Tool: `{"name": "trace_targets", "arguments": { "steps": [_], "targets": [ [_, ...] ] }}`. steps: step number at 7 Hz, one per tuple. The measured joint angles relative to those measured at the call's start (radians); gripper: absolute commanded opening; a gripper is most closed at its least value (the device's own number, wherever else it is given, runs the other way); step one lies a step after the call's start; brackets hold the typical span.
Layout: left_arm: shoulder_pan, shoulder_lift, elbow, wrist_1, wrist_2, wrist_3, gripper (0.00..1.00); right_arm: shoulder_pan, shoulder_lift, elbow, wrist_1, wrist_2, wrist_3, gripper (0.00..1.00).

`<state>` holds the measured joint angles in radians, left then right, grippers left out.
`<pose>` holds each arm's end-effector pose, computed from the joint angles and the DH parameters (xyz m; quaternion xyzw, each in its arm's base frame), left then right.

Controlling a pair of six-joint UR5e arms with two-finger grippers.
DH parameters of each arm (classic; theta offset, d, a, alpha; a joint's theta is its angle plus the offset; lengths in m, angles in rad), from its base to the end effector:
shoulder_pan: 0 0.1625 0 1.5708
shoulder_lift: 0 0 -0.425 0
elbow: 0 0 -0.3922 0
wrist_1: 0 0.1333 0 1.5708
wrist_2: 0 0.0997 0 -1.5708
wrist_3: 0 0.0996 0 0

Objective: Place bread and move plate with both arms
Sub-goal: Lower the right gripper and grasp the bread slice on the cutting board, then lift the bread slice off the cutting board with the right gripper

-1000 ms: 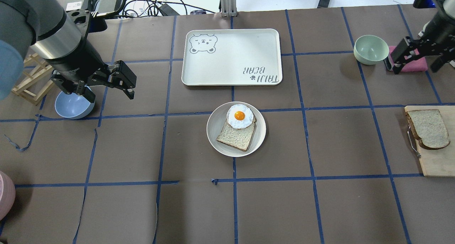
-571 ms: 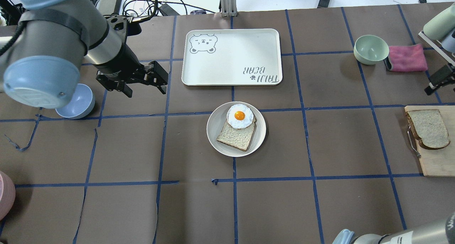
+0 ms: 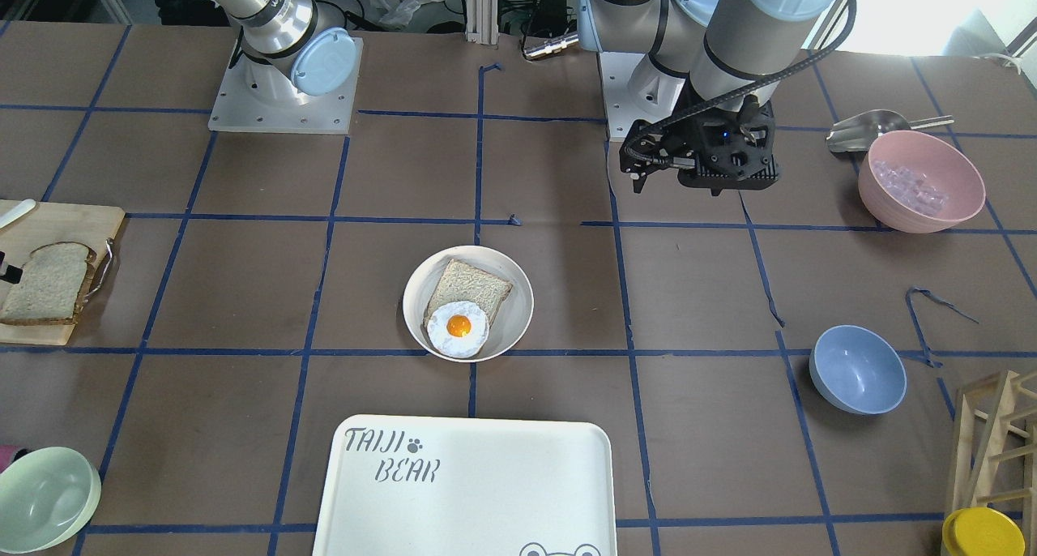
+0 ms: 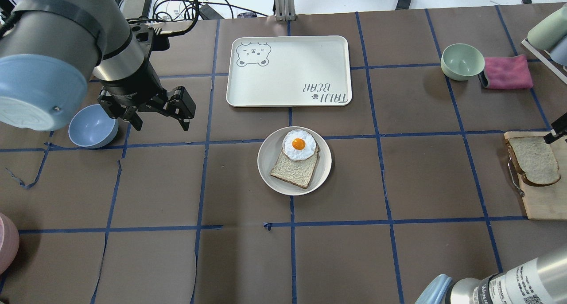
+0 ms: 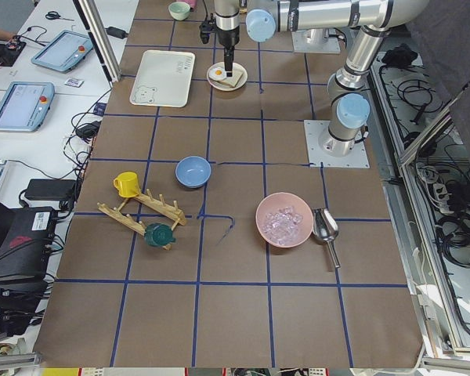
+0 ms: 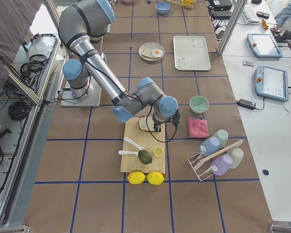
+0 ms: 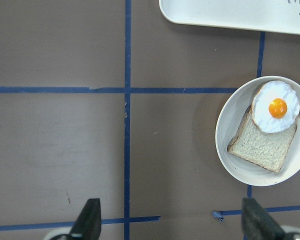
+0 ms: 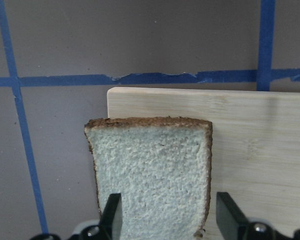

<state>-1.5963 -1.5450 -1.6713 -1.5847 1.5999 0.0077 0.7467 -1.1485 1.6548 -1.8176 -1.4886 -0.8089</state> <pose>-0.1424 -0.4672 0.4501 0.0172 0.9988 0.0442 0.0149 -0.3355 -0.5033 0.2384 0.0128 0.9907 0.0588 0.1221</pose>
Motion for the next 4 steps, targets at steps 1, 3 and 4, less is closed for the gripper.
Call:
{"name": "trace_targets", "arguments": {
  "steps": [1, 3, 4],
  "targets": [
    [0.001, 0.000, 0.034, -0.036, 0.004, -0.002, 1.00, -0.007, 0.014, 0.000, -0.015, -0.005, 0.000, 0.55],
    [0.009, -0.001, 0.056, -0.050, 0.005, 0.001, 1.00, -0.017, 0.036, 0.020, -0.027, -0.010, 0.001, 0.41],
    [0.012, 0.000, 0.057, -0.050, 0.007, 0.008, 1.00, -0.019, 0.039, 0.039, -0.034, -0.015, 0.000, 0.39]
  ]
}}
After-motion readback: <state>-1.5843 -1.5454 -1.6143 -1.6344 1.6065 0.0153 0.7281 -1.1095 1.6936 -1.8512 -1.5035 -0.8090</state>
